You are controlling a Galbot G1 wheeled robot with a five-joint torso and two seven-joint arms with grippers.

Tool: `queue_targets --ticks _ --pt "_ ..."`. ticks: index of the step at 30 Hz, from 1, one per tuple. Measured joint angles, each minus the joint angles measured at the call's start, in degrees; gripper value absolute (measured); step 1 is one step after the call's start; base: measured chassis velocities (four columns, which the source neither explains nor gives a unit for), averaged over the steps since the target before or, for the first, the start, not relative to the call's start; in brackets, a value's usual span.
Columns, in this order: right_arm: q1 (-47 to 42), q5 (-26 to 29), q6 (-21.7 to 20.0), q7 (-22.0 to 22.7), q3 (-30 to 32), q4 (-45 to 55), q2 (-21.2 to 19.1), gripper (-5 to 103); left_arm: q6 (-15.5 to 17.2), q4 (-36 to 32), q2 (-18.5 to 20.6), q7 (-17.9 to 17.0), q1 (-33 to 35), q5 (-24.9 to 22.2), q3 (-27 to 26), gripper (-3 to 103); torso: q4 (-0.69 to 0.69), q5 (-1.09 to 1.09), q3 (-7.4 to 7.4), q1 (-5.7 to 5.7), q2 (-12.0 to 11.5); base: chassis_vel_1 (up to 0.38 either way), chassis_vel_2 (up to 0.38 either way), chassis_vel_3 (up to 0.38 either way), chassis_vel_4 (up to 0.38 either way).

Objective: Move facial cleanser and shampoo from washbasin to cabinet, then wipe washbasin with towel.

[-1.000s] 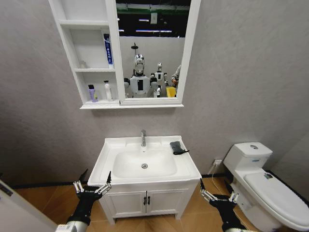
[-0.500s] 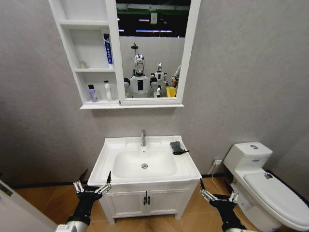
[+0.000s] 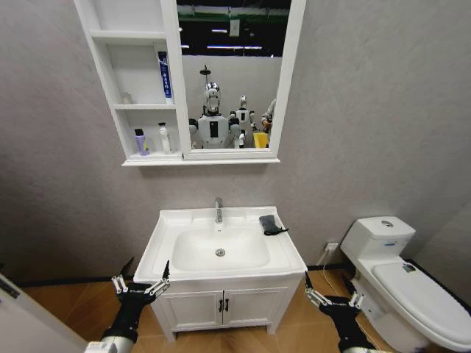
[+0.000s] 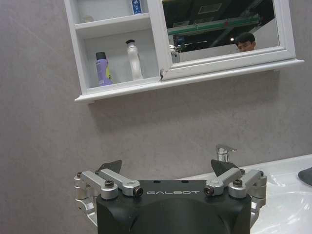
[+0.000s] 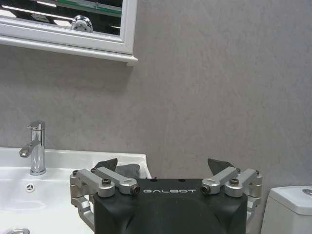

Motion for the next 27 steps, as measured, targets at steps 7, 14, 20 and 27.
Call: queue_targets --ticks 7,14,20,27 --pt "0.0 0.0 0.0 0.0 0.0 0.0 0.0 100 0.0 0.0 0.0 0.0 0.0 0.0 0.0 100 0.0 0.0 0.0 0.0 0.0 0.0 0.0 0.0 0.0" --pt "0.0 0.0 0.0 0.0 0.0 0.0 0.0 100 0.0 0.0 0.0 0.0 0.0 0.0 0.0 100 0.0 0.0 0.0 0.0 0.0 0.0 0.0 0.0 0.0" --pt "0.0 0.0 0.0 0.0 0.0 0.0 0.0 100 0.0 0.0 0.0 0.0 0.0 0.0 0.0 100 0.0 0.0 0.0 0.0 0.0 0.0 0.0 0.0 0.0" --pt "0.0 0.0 0.0 0.0 0.0 0.0 0.0 100 0.0 0.0 0.0 0.0 0.0 0.0 0.0 100 0.0 0.0 0.0 0.0 0.0 0.0 0.0 0.0 0.0"
